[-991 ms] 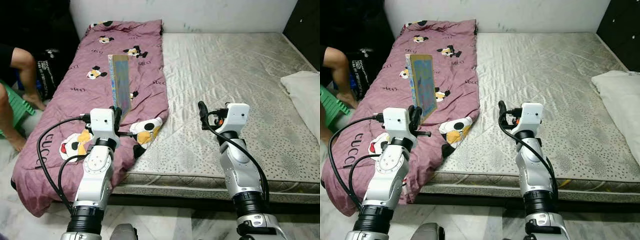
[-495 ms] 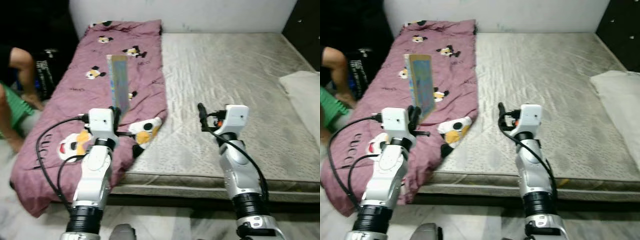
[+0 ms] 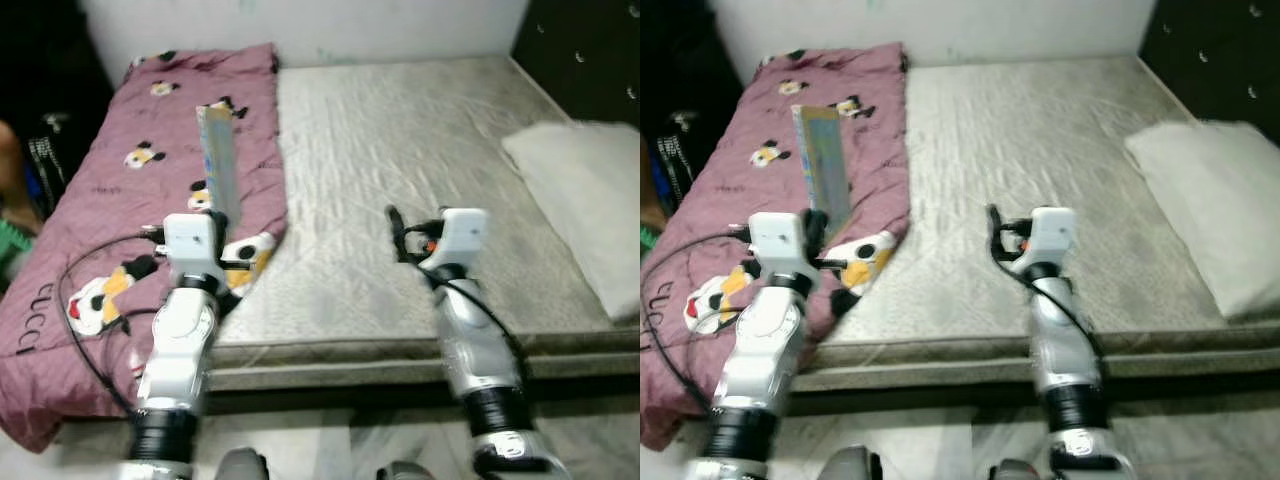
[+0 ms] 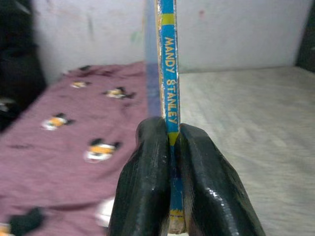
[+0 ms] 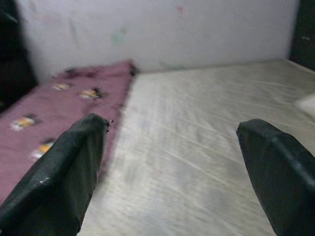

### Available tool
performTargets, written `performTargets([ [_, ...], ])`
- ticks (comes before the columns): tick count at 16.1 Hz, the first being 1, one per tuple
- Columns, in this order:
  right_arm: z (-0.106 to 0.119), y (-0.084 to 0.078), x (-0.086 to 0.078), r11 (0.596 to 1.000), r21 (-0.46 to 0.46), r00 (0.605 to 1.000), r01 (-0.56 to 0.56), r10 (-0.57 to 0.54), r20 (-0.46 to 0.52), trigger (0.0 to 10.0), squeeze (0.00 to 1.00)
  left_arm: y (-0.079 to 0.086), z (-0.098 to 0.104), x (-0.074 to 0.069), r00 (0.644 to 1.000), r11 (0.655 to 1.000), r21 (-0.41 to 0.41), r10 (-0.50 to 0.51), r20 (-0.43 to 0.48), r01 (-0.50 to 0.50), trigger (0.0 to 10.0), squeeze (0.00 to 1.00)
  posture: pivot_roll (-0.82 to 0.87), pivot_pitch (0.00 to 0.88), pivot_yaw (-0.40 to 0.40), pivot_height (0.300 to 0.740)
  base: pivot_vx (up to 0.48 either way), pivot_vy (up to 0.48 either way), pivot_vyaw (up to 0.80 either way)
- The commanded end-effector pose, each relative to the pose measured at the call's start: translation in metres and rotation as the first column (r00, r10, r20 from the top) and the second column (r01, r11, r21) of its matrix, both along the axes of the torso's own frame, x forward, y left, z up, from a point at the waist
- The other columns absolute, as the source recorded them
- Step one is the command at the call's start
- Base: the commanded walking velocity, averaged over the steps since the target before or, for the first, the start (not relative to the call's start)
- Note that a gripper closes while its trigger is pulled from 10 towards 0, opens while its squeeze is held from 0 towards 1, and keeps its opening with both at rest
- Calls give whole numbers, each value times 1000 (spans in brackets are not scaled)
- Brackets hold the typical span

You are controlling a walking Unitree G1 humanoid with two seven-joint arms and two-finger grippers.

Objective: Clean up the room

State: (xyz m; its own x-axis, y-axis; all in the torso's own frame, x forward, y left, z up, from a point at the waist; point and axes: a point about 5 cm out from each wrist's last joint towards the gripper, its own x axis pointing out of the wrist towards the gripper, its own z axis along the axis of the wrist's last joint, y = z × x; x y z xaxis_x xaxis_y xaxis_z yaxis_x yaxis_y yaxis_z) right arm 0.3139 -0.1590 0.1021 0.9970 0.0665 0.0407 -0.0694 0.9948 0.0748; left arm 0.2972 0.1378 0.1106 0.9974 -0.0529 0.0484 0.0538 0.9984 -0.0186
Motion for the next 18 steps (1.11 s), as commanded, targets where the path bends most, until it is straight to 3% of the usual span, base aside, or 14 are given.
performTargets([
  [1,7,3,3,1000,6,1000,-6,6,21,10000,0,1,9,2,999,1000,18,-8,49,7,10000,0,-26,0,44,740,0,0,0],
  [7,7,2,3,1000,7,1000,-4,4,21,10000,0,-3,13,-1,992,997,-10,-80,96,81,10000,0,-30,0,46,740,0,0,0],
  [18,7,1,4,1000,8,1000,3,-4,22,10000,0,-3,12,0,992,996,-21,-88,91,90,10000,0,-30,0,46,740,370,0,0],
])
